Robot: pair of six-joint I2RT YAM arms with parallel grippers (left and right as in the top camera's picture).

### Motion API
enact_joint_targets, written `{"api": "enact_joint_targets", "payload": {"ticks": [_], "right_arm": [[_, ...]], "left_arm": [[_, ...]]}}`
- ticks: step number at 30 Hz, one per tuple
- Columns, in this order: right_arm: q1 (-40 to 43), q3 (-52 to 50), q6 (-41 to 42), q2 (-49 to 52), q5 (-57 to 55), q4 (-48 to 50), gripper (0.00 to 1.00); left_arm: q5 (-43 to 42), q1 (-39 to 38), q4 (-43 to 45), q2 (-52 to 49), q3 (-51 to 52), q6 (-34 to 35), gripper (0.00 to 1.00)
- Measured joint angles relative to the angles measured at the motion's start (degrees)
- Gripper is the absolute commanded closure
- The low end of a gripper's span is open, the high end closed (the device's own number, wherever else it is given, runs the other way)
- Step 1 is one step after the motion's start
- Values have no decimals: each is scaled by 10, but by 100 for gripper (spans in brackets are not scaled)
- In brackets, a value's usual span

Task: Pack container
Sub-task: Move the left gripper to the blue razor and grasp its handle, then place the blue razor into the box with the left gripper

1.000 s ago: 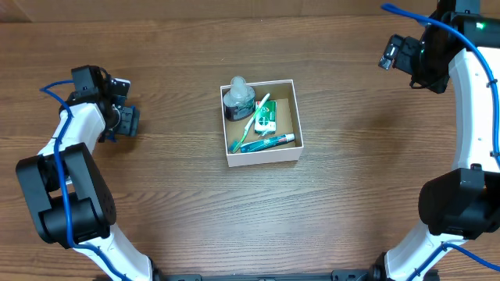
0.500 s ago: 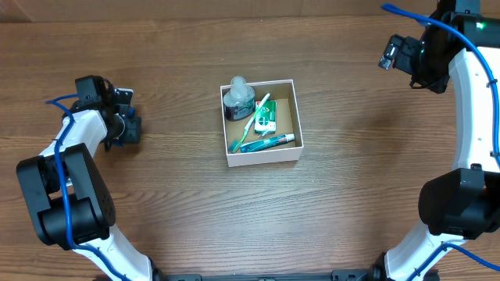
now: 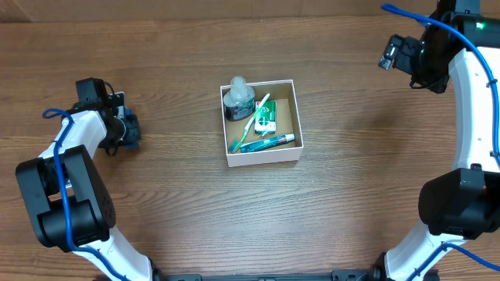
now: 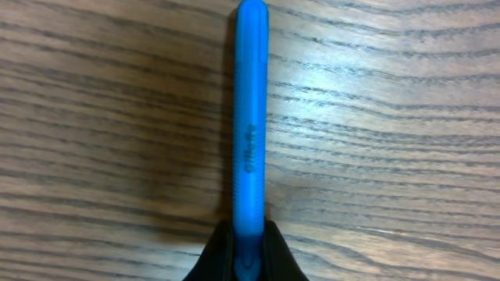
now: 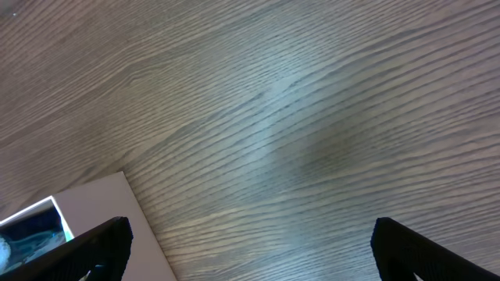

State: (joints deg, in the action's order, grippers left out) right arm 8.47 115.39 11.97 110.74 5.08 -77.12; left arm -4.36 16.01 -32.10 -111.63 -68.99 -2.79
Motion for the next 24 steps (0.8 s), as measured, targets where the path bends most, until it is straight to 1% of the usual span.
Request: {"api": "enact_joint_targets", "payload": {"ticks": [4,8,11,13,14,15,16,18,20,21,23,24], "right_arm": [[0,0,0,0,0,0,0],[0,0,0,0,0,0,0],[0,0,0,0,0,0,0],[0,0,0,0,0,0,0],[0,0,0,0,0,0,0],[0,0,0,0,0,0,0],[0,0,0,0,0,0,0],[0,0,0,0,0,0,0],[0,0,0,0,0,0,0],[0,0,0,0,0,0,0],[0,0,0,0,0,0,0],[0,0,0,0,0,0,0]], "left_arm": [[-30,2,-9,0,-3,8,96],[-81,2,-73,-4,-32,10,96],[-141,1,-148,-13,-117,-4,96],[-179,-2,-207,-16,-183,-31,96],[-203,-10,-252,-17,-236,-53,96],[-214,-16,-267,-16,-259,-66,96],[-222,-29,-313,-18,-306,-85,96],[-229,-78,-388,-19,-408,-127,96],[-202,-152,-438,-19,-498,-156,90],[-186,-187,-449,-18,-526,-167,87],[-132,-276,-465,-18,-572,-191,87],[-115,-339,-468,-18,-583,-197,87]]}}
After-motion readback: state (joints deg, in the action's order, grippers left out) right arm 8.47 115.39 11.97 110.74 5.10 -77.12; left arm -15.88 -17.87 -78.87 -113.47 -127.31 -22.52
